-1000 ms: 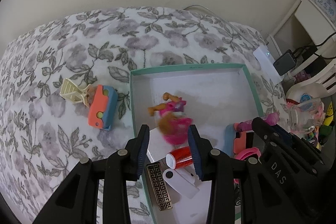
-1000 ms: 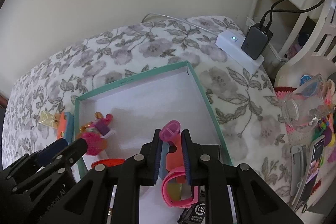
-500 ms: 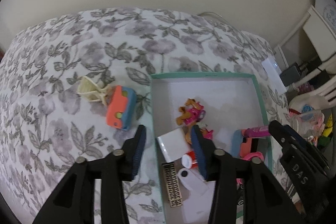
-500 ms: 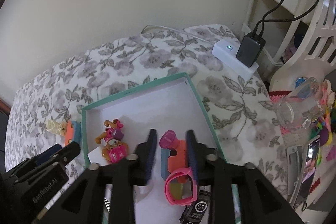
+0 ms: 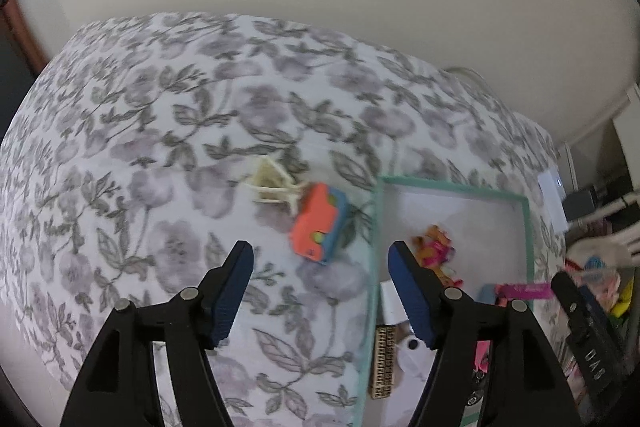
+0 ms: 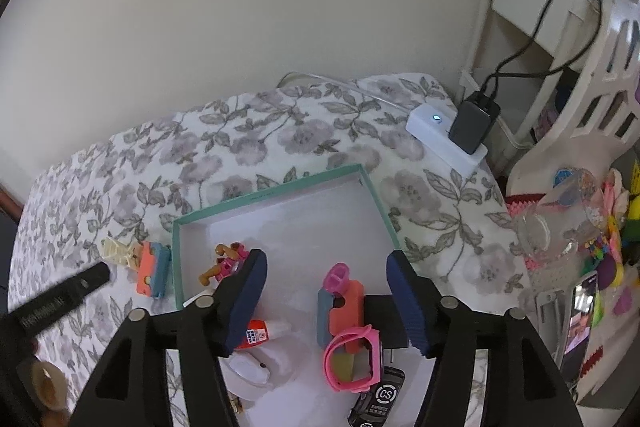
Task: Organize rigid objects
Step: 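Move both tools back toward the white chair and orange-blue toy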
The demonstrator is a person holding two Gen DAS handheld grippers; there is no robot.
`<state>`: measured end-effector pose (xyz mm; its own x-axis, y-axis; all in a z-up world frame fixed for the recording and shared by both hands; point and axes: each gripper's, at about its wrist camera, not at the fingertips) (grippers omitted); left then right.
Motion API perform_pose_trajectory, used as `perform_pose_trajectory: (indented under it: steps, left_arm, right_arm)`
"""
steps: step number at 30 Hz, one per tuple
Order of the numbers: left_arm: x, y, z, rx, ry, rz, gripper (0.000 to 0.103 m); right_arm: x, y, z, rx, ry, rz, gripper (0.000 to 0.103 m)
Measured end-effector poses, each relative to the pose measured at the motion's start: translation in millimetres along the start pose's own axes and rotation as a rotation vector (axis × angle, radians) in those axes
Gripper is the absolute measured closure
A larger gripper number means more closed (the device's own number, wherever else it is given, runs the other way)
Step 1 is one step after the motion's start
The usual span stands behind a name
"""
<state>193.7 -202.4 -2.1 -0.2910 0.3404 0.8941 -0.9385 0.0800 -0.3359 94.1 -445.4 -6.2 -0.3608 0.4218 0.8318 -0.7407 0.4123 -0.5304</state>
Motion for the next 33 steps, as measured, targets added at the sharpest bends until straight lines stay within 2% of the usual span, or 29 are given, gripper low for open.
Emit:
perform_pose_trajectory:
  steps: [4,7,9,15,22,33]
  left_arm:
    - [5.2,-5.0,-21.1,0.038,-0.037,0.021,0.023]
    - [7.2,-8.4,-39.3,0.075,-0.054,0.026,0.02]
    - [7.9,-10.4,-53.0,0.105,-0.069,0.032,0.007]
    - [11.0,-14.0,-81.9,0.167,-0.085,0.048,0.007]
    - [18.0,-15.6,-105.3,0.187,-0.113,0.067,0.007]
    - [18.5,-19.3,-131.7,0.218,-0.104,0.056,0.007]
  right_arm:
    - [-1.4,1.5,-15.5,0.036,-0.004,-0.004,0.035]
    - [-1.0,4.5,-31.7,0.074,-0.009,0.005,0.027]
    - [-2.6,7.8,-44.0,0.104,-0.02,-0.002,0.027]
    - [-4.3,16.4,-74.4,0.161,-0.036,-0.008,0.024]
    - [-5.2,23.2,-103.4,0.205,-0.058,-0.016,0.021]
    - [-6.8,30.3,-132.0,0.229,-0.085,-0.014,0.021]
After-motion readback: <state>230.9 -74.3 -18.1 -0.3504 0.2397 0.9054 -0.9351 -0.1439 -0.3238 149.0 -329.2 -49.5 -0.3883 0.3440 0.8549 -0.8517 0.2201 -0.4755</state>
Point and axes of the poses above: each gripper's, at about its wrist camera, not at the fingertips, and x roughly against the way its jaws point, z to its right, y to its underside, and after that the axes turned 11 degrees about y, right-handed
